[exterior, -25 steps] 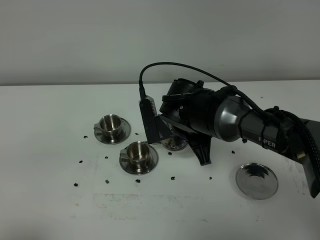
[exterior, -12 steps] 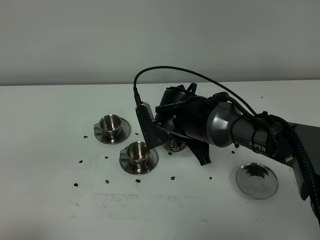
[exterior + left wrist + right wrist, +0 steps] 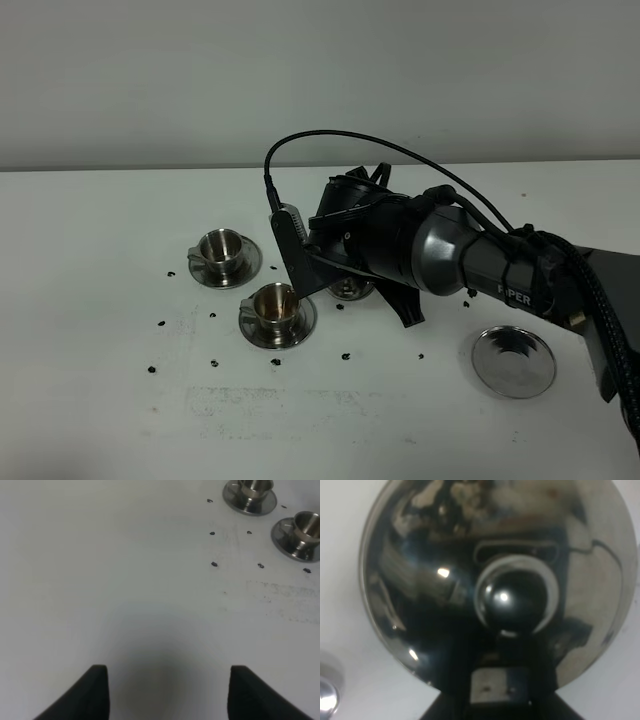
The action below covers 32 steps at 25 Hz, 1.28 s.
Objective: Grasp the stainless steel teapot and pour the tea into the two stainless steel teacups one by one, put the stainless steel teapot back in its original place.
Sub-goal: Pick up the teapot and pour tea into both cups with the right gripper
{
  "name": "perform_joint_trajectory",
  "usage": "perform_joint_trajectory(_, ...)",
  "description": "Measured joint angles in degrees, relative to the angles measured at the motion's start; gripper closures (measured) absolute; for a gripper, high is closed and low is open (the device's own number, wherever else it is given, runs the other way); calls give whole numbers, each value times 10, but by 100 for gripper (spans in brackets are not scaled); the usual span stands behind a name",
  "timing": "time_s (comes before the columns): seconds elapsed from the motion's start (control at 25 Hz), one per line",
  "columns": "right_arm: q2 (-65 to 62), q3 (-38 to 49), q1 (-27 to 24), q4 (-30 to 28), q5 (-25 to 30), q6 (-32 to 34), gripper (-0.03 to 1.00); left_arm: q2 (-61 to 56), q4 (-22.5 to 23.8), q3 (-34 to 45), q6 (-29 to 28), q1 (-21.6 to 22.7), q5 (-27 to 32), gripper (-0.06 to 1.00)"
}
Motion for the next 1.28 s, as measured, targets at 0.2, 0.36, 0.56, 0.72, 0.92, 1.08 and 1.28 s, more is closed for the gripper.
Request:
perform_joint_trajectory(0.2, 0, 0, 0, -2, 1, -7, 77, 0, 0, 0, 1, 0, 0, 44)
perform_joint_trajectory(0.36, 0, 0, 0, -4, 1, -9, 77, 0, 0, 0, 1, 0, 0, 44)
perform_joint_trajectory(0.56, 0, 0, 2, -5, 1, -11, 77, 0, 0, 0, 1, 0, 0, 44)
perform_joint_trajectory(0.72, 0, 0, 5, -9, 1, -13, 77, 0, 0, 0, 1, 0, 0, 44)
perform_joint_trajectory(0.92, 0, 0, 6, -18, 1, -14, 77, 0, 0, 0, 1, 0, 0, 44)
perform_joint_trajectory(1.08, 0, 0, 6, -21, 1, -15, 77, 0, 0, 0, 1, 0, 0, 44)
perform_joint_trajectory(1.28, 0, 0, 6, -24, 1, -20, 77, 0, 0, 0, 1, 0, 0, 44)
